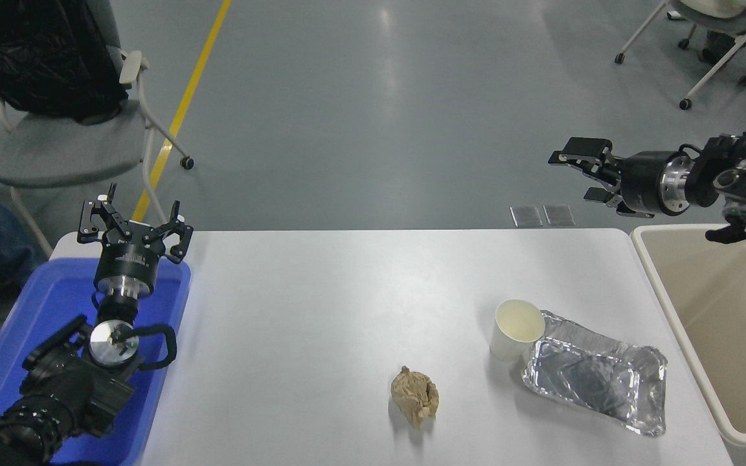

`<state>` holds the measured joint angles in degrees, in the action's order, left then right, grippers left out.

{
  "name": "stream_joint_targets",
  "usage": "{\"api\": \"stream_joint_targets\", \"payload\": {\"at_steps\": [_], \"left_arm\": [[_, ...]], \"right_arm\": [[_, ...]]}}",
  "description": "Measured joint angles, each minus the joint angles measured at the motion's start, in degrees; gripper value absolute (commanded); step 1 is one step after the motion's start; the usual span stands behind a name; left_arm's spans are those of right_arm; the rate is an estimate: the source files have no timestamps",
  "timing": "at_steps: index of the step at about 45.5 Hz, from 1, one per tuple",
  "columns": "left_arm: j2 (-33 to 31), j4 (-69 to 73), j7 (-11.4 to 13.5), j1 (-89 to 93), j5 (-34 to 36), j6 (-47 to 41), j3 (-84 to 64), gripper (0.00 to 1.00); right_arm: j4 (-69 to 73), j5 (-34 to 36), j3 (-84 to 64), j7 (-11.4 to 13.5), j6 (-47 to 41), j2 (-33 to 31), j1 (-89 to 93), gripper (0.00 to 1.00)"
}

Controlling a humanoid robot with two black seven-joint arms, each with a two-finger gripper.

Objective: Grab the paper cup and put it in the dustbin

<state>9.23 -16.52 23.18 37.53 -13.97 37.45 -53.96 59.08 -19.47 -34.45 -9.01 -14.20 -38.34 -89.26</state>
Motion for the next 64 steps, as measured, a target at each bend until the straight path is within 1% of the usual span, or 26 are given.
{"api": "stream_joint_targets", "payload": {"at_steps": [14, 25, 36, 46, 54, 59, 64], "left_arm": [[0.00, 0.01, -0.01, 0.00, 0.00, 0.00, 0.00, 0.99], [0.00, 0.01, -0.01, 0.00, 0.01, -0.01, 0.00, 0.99], [0.00, 0.02, 0.03, 0.00, 0.00, -0.01, 0.00, 0.99], [0.00, 0.02, 0.03, 0.00, 0.00, -0.01, 0.00, 0.99], [0.00, 0.01, 0.03, 0.00, 0.00, -0.06, 0.00, 0.99], [0.00, 0.01, 0.03, 0.00, -0.01, -0.07, 0.00, 0.99], [0.00, 0.01, 0.03, 0.00, -0.01, -0.08, 0.00, 0.99]], "right_arm": [[11.85, -2.67, -15.30, -0.07, -0.09, 1.04, -15.11, 1.00], [19.67, -3.90, -23.56, -0.12, -0.82, 5.19, -24.59, 1.00], [25.47, -4.18, -28.22, -0.18, -4.12, 9.26, -31.27, 1.00], [29.03, -3.84, -30.45, -0.21, -10.86, 12.24, -36.71, 1.00], [30.64, -3.13, -31.49, -0.21, -18.09, 14.55, -41.14, 1.00], [31.19, -0.33, -32.40, -0.19, -23.34, 16.53, -43.45, 1.00], [31.51, 2.20, -33.69, -0.12, -26.26, 18.43, -45.29, 1.00]]}}
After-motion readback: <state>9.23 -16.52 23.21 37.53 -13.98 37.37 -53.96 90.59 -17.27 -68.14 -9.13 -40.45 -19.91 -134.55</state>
